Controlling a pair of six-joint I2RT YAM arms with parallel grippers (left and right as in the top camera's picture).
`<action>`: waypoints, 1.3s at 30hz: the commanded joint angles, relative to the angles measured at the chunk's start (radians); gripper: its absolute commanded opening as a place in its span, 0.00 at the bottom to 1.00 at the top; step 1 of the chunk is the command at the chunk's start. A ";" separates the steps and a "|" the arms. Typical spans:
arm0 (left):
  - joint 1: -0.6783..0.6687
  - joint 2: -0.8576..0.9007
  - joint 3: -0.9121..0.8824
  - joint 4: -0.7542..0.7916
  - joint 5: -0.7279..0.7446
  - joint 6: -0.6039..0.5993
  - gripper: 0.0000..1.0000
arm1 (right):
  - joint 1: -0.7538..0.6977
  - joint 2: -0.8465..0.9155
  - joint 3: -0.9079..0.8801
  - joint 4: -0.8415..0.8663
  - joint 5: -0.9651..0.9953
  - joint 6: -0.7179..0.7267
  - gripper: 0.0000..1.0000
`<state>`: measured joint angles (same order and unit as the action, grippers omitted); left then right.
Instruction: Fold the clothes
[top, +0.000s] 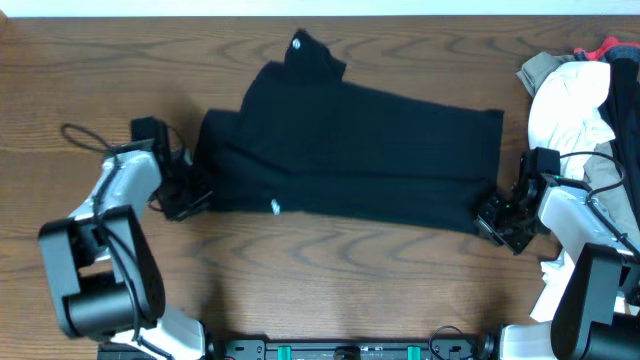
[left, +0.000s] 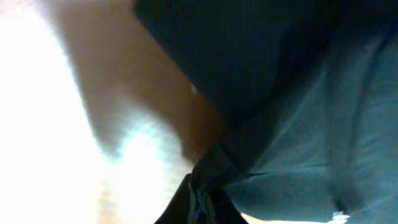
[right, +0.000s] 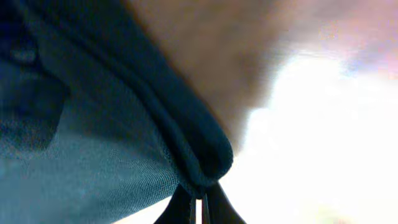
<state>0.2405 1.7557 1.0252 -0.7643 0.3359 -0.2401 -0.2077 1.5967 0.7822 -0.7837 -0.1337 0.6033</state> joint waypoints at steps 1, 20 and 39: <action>0.054 -0.069 -0.002 -0.074 -0.016 -0.005 0.06 | 0.011 -0.045 0.023 -0.029 0.171 -0.022 0.01; 0.084 -0.138 0.000 -0.333 -0.042 0.040 0.50 | -0.004 -0.101 0.093 -0.085 0.230 -0.115 0.68; -0.128 -0.165 0.537 -0.297 0.017 0.290 0.53 | -0.031 -0.122 0.483 -0.167 -0.148 -0.359 0.67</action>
<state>0.1993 1.5711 1.5013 -1.0962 0.3370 -0.0372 -0.2382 1.4715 1.2320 -0.9520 -0.2253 0.2916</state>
